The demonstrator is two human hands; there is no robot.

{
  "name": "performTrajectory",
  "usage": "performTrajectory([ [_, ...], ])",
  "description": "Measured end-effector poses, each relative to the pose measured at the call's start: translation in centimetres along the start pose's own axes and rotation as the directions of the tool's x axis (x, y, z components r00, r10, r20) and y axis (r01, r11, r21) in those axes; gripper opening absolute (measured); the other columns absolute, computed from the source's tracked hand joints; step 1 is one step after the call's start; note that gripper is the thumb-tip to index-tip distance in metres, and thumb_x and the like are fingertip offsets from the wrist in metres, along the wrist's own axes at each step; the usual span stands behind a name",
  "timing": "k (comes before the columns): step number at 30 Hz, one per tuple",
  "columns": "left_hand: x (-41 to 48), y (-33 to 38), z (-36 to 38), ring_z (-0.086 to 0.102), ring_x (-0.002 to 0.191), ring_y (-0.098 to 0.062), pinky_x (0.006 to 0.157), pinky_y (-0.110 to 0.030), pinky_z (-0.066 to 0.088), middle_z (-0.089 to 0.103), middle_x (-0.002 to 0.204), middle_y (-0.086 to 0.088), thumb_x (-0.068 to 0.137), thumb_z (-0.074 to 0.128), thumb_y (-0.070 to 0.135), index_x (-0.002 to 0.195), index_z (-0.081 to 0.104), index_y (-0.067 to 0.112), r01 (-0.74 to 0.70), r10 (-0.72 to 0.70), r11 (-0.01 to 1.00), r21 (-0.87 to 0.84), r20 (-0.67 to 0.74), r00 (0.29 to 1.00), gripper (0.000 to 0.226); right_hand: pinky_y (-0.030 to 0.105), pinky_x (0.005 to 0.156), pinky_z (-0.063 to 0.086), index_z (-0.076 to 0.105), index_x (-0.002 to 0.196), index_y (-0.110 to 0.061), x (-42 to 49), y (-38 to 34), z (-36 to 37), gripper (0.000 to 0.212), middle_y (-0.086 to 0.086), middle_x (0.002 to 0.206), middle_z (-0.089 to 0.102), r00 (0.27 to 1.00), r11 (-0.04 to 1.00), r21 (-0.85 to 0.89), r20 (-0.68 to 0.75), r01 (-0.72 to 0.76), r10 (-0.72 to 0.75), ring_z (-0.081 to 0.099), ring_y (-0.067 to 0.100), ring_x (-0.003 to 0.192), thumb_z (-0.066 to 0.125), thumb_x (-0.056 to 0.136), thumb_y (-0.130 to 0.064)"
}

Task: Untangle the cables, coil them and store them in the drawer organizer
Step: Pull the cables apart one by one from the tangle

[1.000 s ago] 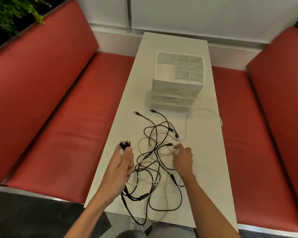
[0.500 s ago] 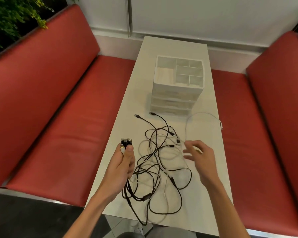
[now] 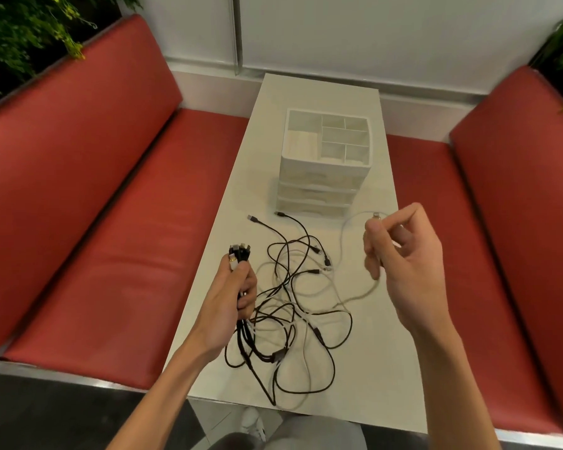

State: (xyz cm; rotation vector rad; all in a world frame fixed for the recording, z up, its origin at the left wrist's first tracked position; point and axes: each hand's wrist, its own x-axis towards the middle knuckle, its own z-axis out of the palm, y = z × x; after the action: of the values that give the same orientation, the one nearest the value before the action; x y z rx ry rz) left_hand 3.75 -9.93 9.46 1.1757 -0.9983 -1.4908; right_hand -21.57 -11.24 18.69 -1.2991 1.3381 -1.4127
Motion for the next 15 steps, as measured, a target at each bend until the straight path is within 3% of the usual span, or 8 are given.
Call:
performTrajectory([
  [3,-0.4,0.4,-0.9,0.017,0.062,-0.018,0.046,-0.019,0.025,0.029,0.074,0.001,0.111,0.043,0.037,0.089,0.034,0.016,-0.038,0.038,0.999,0.014,-0.007,0.999,0.032,0.024,0.059,0.039,0.058,0.09,-0.023,0.3,0.6,-1.7,0.023,-0.006,0.069,0.061,0.998,0.929,-0.365,-0.003,0.054,-0.059,0.048,0.013,0.06,0.067,0.106,-0.038],
  [5,-0.8,0.8,-1.3,0.018,0.059,-0.015,0.046,-0.02,0.023,0.028,0.072,0.0,0.105,0.045,0.042,0.085,0.035,0.016,-0.046,0.046,0.999,0.016,-0.021,0.999,0.034,0.028,0.059,0.038,0.066,0.091,-0.03,0.3,2.2,-2.4,0.024,-0.01,0.067,0.06,0.999,0.842,-0.538,0.031,0.037,-0.025,0.048,0.009,0.06,0.063,0.106,-0.047],
  [8,-1.4,0.8,-1.7,0.016,0.058,-0.016,0.046,-0.023,0.02,0.021,0.074,-0.007,0.105,0.046,0.044,0.082,0.036,0.016,-0.065,0.066,0.997,0.033,-0.035,0.997,0.037,0.035,0.067,0.043,0.065,0.098,-0.036,0.1,6.6,-2.6,0.03,-0.013,0.082,0.068,0.968,0.539,-0.842,0.126,-0.013,0.219,0.06,0.011,0.077,0.053,0.105,-0.063],
  [9,-1.7,0.7,-1.8,0.015,0.059,-0.017,0.046,-0.024,0.019,0.021,0.076,-0.008,0.106,0.047,0.043,0.084,0.037,0.014,-0.063,0.065,0.997,0.034,-0.042,0.997,0.038,0.036,0.072,0.046,0.063,0.103,-0.038,-0.2,8.6,-2.6,0.03,-0.013,0.092,0.071,0.94,0.439,-0.898,0.149,-0.002,0.308,0.064,0.014,0.087,0.052,0.104,-0.065],
  [11,-2.2,0.4,-2.2,0.015,0.059,-0.017,0.046,-0.024,0.018,0.024,0.075,-0.004,0.111,0.046,0.04,0.088,0.039,0.015,-0.051,0.053,0.998,0.028,-0.057,0.997,0.035,0.039,0.082,0.05,0.06,0.116,-0.041,-1.0,13.3,-2.5,0.023,-0.008,0.117,0.073,0.881,0.345,-0.938,0.19,0.033,0.434,0.069,0.021,0.11,0.054,0.103,-0.06],
  [15,-3.3,0.2,-2.7,0.019,0.057,-0.013,0.046,-0.022,0.021,0.03,0.073,0.003,0.115,0.039,0.032,0.087,0.037,0.017,-0.043,0.045,0.998,0.04,-0.052,0.998,0.032,0.041,0.095,0.052,0.051,0.144,-0.044,-2.8,20.2,-1.4,0.042,0.002,0.137,0.069,0.764,0.347,-0.938,0.215,-0.012,0.609,0.066,0.028,0.124,0.058,0.104,-0.052],
])
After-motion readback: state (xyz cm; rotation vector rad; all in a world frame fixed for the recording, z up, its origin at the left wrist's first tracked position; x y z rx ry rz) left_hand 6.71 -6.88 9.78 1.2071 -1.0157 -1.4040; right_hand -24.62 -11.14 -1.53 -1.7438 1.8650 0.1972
